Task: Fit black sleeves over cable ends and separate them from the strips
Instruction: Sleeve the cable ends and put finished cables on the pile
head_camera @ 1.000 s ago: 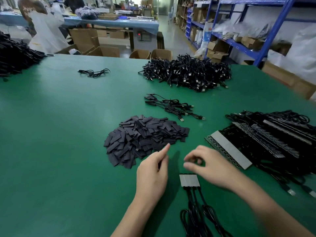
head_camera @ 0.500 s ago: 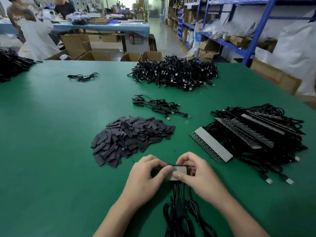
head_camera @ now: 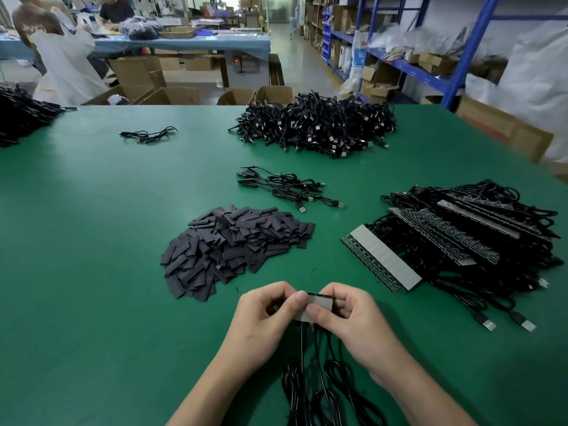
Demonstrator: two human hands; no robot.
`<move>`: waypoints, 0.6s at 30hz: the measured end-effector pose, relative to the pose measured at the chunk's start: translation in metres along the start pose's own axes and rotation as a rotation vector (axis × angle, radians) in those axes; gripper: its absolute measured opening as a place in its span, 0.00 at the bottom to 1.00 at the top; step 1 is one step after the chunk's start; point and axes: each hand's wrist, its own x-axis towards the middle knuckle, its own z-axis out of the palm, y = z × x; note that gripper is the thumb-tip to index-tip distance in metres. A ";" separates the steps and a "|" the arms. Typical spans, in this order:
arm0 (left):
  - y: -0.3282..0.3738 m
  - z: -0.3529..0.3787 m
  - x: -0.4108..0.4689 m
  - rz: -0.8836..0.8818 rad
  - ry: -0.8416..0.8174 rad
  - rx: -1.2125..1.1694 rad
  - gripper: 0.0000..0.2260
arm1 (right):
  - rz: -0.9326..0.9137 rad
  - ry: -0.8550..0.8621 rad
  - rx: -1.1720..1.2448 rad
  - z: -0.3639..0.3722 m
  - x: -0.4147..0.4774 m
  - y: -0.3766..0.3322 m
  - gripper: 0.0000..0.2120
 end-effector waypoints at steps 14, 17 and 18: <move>-0.003 0.002 -0.001 -0.068 -0.053 -0.126 0.16 | 0.027 -0.066 0.148 0.000 -0.001 -0.002 0.09; -0.002 0.002 -0.001 -0.084 -0.061 -0.156 0.16 | 0.026 -0.079 0.156 -0.001 -0.001 -0.003 0.09; -0.002 0.002 -0.001 -0.090 -0.063 -0.167 0.17 | 0.029 -0.081 0.157 -0.001 -0.001 -0.003 0.10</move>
